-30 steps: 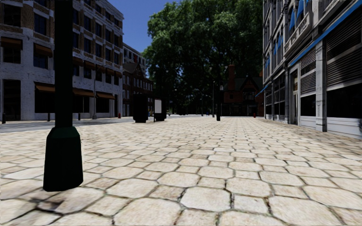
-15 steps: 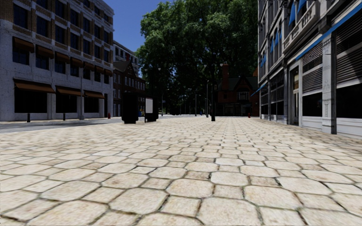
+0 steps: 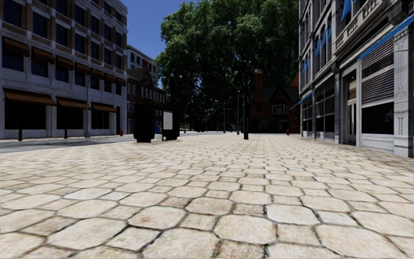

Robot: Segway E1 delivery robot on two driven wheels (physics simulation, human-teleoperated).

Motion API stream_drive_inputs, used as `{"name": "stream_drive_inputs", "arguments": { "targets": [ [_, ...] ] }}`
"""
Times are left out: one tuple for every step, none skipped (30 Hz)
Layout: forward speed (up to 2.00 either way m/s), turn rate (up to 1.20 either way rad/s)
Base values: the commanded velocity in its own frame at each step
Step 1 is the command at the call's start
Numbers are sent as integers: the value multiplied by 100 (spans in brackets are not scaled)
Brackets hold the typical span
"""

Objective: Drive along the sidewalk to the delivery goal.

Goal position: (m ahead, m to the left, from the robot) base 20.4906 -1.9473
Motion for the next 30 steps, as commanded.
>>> {"name": "stream_drive_inputs", "arguments": {
  "targets": [
    [200, 0],
    [200, 0],
    [200, 0],
    [200, 0],
    [200, 0],
    [200, 0],
    [200, 0],
    [200, 0],
    [200, 0],
    [200, 0],
    [200, 0],
    [200, 0],
    [200, 0],
    [200, 0],
    [200, 0],
    [200, 0],
    [200, 0],
    [200, 0],
    [200, 0],
    [200, 0],
    [200, 0],
    [200, 0],
    [200, 0],
    [200, 0],
    [200, 0],
    [200, 0],
    [200, 0],
    [200, 0],
    [200, 0],
    [200, 0]
  ]
}}
